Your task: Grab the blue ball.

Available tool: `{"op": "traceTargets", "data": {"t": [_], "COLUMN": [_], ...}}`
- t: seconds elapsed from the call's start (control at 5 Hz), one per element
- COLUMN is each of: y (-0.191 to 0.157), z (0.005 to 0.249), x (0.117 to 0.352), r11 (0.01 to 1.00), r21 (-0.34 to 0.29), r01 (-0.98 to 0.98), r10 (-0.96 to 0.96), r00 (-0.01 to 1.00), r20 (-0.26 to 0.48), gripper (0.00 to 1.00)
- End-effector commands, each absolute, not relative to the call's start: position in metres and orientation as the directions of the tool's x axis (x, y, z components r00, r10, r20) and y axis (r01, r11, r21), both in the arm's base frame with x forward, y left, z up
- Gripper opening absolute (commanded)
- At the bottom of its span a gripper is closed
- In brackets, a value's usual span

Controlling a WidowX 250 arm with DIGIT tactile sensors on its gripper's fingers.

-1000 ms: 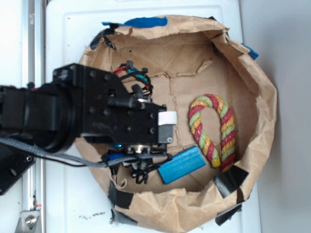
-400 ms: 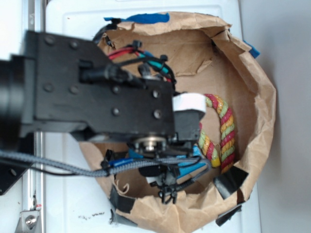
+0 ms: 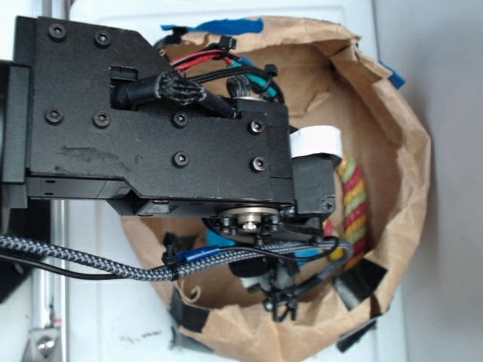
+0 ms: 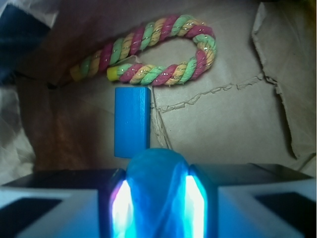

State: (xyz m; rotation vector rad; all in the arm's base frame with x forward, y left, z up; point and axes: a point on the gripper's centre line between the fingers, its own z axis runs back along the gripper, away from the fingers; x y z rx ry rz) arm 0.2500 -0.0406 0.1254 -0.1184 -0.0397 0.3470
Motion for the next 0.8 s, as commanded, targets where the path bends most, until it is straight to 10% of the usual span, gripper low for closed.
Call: {"op": "traceTargets", "data": {"t": [0.0,0.6], "y": [-0.0468,-0.0419], "z": [0.1477,0.1492], "x": [0.2544,0.2557], "r11": [0.782,0.78], "r21": [-0.077,-0.063], "r01": [-0.619,-0.623], "r10": [0.621,0.624], "r00": [0.783,0.781], "r20": [0.018,0.002], "gripper": [0.0,0.0]}}
